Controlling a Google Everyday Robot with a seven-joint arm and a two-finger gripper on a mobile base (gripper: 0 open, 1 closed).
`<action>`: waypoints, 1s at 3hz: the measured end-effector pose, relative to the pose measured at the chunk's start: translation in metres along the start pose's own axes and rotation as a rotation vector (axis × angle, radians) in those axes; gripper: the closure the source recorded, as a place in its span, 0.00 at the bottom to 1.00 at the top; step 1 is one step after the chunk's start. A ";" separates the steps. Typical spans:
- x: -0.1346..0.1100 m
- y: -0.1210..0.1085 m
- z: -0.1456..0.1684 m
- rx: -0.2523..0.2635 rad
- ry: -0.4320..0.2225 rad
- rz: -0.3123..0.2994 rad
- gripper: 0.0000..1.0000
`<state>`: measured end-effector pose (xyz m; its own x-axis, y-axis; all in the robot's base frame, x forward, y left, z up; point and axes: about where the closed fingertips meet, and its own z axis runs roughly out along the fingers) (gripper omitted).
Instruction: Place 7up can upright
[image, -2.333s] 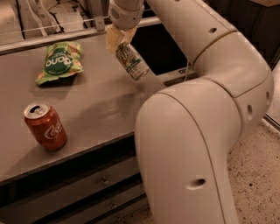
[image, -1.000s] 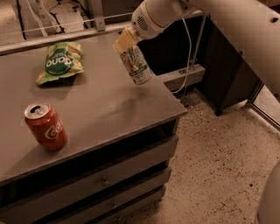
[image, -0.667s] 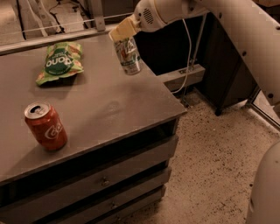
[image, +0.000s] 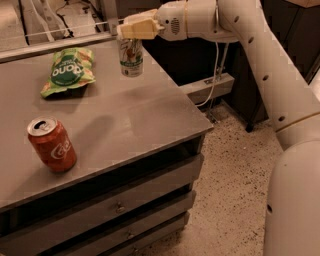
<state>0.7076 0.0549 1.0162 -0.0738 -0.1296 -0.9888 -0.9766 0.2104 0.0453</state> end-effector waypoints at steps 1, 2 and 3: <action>0.017 0.003 -0.006 -0.062 -0.095 -0.055 1.00; 0.036 0.008 -0.009 -0.082 -0.097 -0.108 1.00; 0.053 0.016 -0.013 -0.110 -0.054 -0.109 1.00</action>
Offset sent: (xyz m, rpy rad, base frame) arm -0.0191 -0.0276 -0.0558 0.0655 -0.1759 0.1069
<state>0.6856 0.0385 0.9666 0.0420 -0.0930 -0.9948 -0.9946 0.0905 -0.0505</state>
